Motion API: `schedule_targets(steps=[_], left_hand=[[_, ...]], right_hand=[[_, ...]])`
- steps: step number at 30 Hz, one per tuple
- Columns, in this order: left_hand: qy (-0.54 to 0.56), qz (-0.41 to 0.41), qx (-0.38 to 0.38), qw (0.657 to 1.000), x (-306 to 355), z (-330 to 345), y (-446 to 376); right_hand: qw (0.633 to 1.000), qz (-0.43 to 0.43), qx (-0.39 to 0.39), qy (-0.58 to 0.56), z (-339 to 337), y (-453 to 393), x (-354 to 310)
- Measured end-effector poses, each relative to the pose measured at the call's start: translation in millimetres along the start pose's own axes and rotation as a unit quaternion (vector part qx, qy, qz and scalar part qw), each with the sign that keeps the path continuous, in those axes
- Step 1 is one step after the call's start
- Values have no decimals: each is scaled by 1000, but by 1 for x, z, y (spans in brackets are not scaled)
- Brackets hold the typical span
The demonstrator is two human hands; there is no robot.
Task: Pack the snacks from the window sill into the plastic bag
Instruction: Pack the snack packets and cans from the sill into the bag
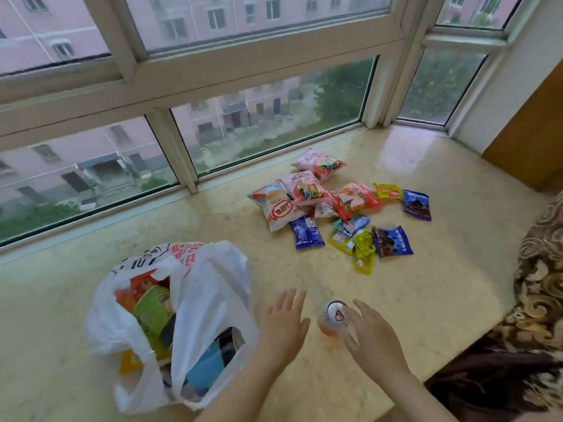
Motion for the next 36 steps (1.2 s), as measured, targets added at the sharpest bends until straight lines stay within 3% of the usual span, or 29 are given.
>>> schedule_targets(steps=[4,8,12,14,17,24,30,32,36], left_hand=[[5,6,5,1000,-14,62,-42],[-9,-44,-65,997,-42,122,-77],[-64,-28,-58,996,-49,133,-92],[-59,-37,-86,994,-51,137,-92],[-60,-32,-42,997,-49,135,-92],[-42,-31,-79,995,-51,138,-89],[-55,-19,24,998,-53,139,-93],[-13,-44,3,999,-49,136,-98],[133,-80,147,977,-39,103,-130]], right_hand=[[997,2,-17,-70,53,-19,23],[995,-10,7,-99,84,-29,25],[987,-12,20,-161,100,-33,25],[982,-15,41,-184,101,-36,25],[975,-3,62,-215,102,-40,20],[966,24,91,-240,101,-48,17],[955,67,115,-266,100,-67,18],[951,77,124,-273,97,-75,18],[953,60,140,-261,91,-94,19]])
Point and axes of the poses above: each hand's wrist, its own y-axis away from the middle knuckle, its own z-axis out of the palm, x = y × z, the point moved 2 cm from there along -y, towards the middle knuckle, and after that the axes turned 2 degrees about -y, right-handed, at the moved point
